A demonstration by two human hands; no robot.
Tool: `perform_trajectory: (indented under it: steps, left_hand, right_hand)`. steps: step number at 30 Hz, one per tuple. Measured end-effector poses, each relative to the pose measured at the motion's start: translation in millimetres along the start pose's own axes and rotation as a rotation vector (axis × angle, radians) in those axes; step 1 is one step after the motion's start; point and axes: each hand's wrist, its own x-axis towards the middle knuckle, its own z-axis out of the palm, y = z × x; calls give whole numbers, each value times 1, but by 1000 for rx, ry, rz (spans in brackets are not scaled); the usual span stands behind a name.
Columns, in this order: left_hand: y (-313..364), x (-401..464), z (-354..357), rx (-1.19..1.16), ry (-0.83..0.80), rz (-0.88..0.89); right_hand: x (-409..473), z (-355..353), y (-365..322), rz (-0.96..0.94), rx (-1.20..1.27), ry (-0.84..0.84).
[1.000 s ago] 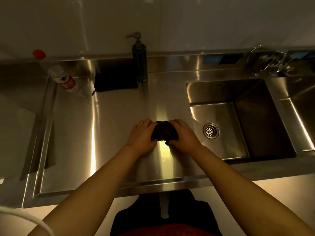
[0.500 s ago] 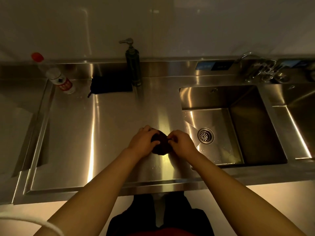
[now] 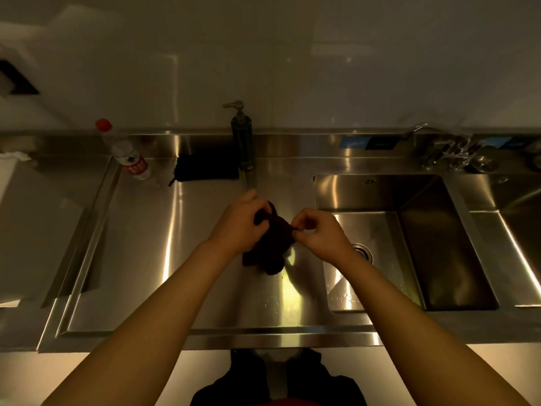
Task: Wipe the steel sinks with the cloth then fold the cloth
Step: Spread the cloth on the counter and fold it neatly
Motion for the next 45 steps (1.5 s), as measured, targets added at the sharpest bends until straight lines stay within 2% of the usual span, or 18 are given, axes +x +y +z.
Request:
perform_trajectory:
  steps: [2, 4, 6, 9, 11, 14, 17, 23, 25, 27, 31, 37, 40, 45]
  left_hand:
    - [9, 4, -12, -8, 34, 62]
    - [17, 4, -16, -9, 42, 112]
    - [21, -1, -13, -5, 22, 156]
    - [20, -16, 0, -6, -7, 182]
    - [12, -26, 9, 7, -56, 161]
    - [-7, -40, 17, 16, -135, 110]
    - [-23, -46, 15, -19, -164, 18]
    - [-18, -20, 7, -140, -49, -126]
    - [-11, -5, 3, -142, -51, -125]
    - [-6, 7, 0, -144, -68, -90]
    - [-2, 18, -12, -126, -54, -140]
    - [8, 21, -40, -58, -3, -61]
    - [15, 24, -54, 8, 69, 23]
    - [12, 23, -71, 28, 145, 43]
  right_hand:
    - [7, -10, -10, 28, 117, -67]
    - [20, -12, -12, 80, 201, -3]
    - [33, -7, -9, 152, 169, 66]
    - [48, 12, 2, 248, 159, -120]
    - [51, 26, 15, 211, 98, -166]
    - [47, 38, 26, 163, -54, -70]
    - [41, 35, 28, 125, -86, 14]
    - [35, 15, 0, -37, -51, -60]
    - [35, 11, -11, -81, -53, -72]
    - [36, 8, -18, -108, -40, -53]
    - [40, -3, -25, -66, 35, 29]
    - [47, -20, -21, -21, -237, -171]
    - [54, -20, -21, -27, -381, -83]
    - [71, -33, -37, -45, -297, 101]
